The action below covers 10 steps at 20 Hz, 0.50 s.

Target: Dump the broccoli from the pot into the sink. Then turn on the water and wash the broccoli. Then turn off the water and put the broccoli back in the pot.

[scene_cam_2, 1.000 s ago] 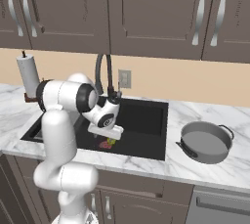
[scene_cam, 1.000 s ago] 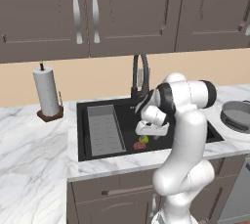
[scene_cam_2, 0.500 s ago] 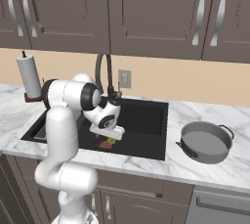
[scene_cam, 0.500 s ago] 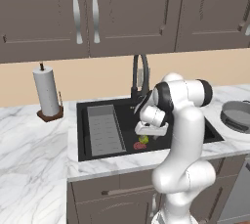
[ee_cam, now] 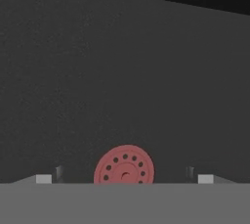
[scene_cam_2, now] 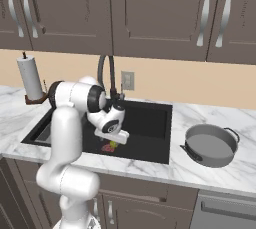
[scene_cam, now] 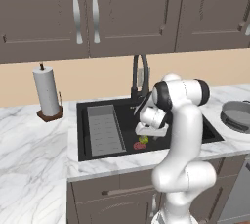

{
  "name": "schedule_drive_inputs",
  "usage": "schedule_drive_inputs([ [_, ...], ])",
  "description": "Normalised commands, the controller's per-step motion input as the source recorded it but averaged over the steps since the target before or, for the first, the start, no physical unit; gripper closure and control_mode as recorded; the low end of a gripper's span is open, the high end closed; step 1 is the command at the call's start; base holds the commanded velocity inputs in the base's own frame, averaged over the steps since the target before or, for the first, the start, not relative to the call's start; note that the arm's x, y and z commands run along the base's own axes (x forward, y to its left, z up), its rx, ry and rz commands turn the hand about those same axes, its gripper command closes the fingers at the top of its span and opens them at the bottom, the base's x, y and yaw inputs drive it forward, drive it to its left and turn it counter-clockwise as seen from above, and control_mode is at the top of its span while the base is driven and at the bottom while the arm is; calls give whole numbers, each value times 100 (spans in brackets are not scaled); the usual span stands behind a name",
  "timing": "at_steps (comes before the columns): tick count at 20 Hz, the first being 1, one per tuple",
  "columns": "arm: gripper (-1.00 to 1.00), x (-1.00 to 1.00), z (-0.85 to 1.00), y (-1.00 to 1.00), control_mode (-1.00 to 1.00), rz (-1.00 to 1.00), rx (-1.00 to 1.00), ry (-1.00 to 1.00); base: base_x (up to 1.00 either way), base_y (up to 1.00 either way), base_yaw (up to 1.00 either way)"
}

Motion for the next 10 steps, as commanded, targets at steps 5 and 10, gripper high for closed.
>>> schedule_drive_inputs([
  [5, -100, 18, -23, -5, -100, 0, 0, -1, 0, 0, 0],
  [10, -100, 24, -20, -2, -100, 0, 0, -1, 0, 0, 0],
])
